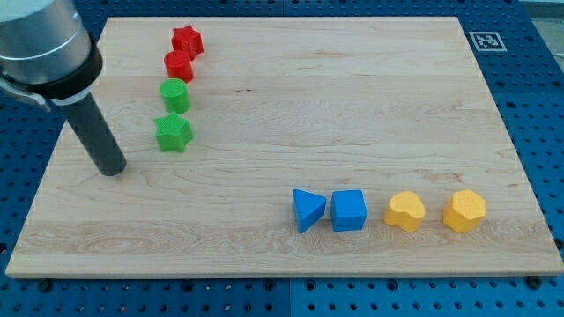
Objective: Push the red circle towards the right side of the board
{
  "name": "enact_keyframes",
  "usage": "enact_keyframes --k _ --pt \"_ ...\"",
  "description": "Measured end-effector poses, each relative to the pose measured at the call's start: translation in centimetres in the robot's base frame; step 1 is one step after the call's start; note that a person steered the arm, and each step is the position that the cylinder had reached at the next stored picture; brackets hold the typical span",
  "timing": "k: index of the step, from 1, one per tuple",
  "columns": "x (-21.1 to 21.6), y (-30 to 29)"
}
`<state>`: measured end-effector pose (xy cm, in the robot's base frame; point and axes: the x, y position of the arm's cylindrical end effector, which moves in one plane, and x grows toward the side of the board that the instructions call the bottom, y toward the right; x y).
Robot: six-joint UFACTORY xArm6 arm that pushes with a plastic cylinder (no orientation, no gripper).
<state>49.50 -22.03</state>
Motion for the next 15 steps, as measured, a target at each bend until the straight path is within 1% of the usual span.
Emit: enact_keyframes --k 1,2,4,5,7,9,11,12,13,14,15 --pt "-1.0 -1.4" --pt "-4.3 -1.9" --pt "-15.6 -1.9" --pt "-15.6 -1.9" --pt "-18.6 3.9" --pt "-18.5 9.2" --pt "-15.5 11.6" --pt "-14.1 15.2" --pt "-11.5 18.9" --pt "-9.0 23.7" --pt "-6.6 29.6"
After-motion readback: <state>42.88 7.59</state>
